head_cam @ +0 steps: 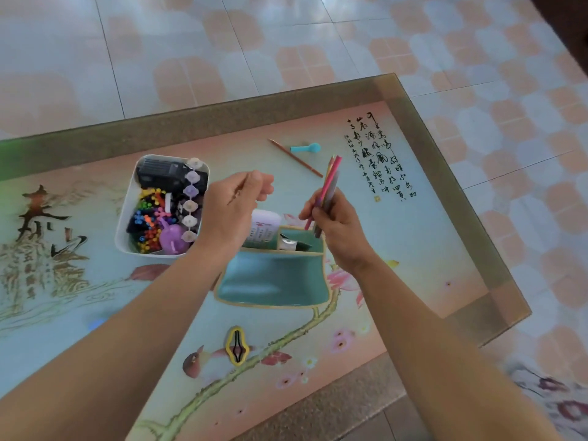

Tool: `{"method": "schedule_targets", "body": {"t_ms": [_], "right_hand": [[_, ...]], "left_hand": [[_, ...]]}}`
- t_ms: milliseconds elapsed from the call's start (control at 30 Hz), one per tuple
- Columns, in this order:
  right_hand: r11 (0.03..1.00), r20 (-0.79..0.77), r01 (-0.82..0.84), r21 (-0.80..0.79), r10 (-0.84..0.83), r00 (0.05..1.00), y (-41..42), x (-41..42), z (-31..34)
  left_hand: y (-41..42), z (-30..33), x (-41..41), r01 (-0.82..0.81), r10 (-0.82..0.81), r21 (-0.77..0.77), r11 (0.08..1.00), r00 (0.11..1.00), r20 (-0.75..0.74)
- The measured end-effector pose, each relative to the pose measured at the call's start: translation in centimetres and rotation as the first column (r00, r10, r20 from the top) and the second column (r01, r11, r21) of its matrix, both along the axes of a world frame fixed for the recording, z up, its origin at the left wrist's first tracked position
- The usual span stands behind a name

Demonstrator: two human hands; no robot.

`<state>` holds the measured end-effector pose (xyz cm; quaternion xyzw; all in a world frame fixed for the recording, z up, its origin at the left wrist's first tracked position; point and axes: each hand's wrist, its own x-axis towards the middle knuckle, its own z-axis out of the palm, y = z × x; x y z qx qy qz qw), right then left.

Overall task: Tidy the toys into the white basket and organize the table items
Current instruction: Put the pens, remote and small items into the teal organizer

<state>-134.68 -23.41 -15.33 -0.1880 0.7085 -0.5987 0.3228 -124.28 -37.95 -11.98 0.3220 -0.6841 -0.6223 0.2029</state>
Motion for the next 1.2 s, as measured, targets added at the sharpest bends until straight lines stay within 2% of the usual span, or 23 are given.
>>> {"method": "schedule_targets", "body": {"t_ms": [233,433,600,733,833,900,1000,1100,1200], "right_hand": [[0.989,-0.012,-0.143,0.041,0.144,0.99,0.4,-0.2,-3.5],[0.968,-0.024,-0.239,0.077,0.241,0.97,0.7,-0.8,-4.3],[0.955,-0.008,-0.282,0.096,0.284,0.959,1.2,-1.3,-3.8],[0.937,0.096,-0.333,0.101,0.324,0.941,1.0,-2.7,-2.6],[0.96,0.12,-0.273,0.061,0.264,0.957,-0.1,-4.8,-1.7],[0.982,0.041,-0.168,0.09,0.165,0.985,-1.4,-6.9,-2.0],[0.953,-0.208,-0.044,0.3,0.11,0.972,-3.6,-10.6,-4.3],[0.875,-0.363,0.025,0.484,0.175,0.915,-6.1,-13.8,-6.8],[0.779,-0.414,0.041,0.626,0.288,0.863,-8.5,-15.6,-9.7]], "left_hand": [[-0.8,-1.8,-0.6,-0.032,0.031,0.035,0.999,0.999,0.034],[-0.4,-2.4,-1.4,0.016,-0.02,0.073,0.997,0.998,0.055],[-0.1,-2.4,-2.5,0.069,-0.072,0.05,0.996,0.995,0.062],[0.1,-1.9,-3.6,0.096,-0.099,0.043,0.994,0.993,0.068],[-0.1,-1.9,-4.7,0.124,-0.126,0.027,0.992,0.989,0.079],[-0.3,-2.2,-5.5,0.134,-0.134,0.0,0.991,0.987,0.087],[-0.9,-2.8,-6.8,0.132,-0.129,-0.025,0.991,0.986,0.101],[-1.5,-3.4,-8.2,0.129,-0.123,-0.039,0.991,0.984,0.128],[-2.0,-4.2,-9.6,0.122,-0.114,-0.042,0.992,0.982,0.148]]}}
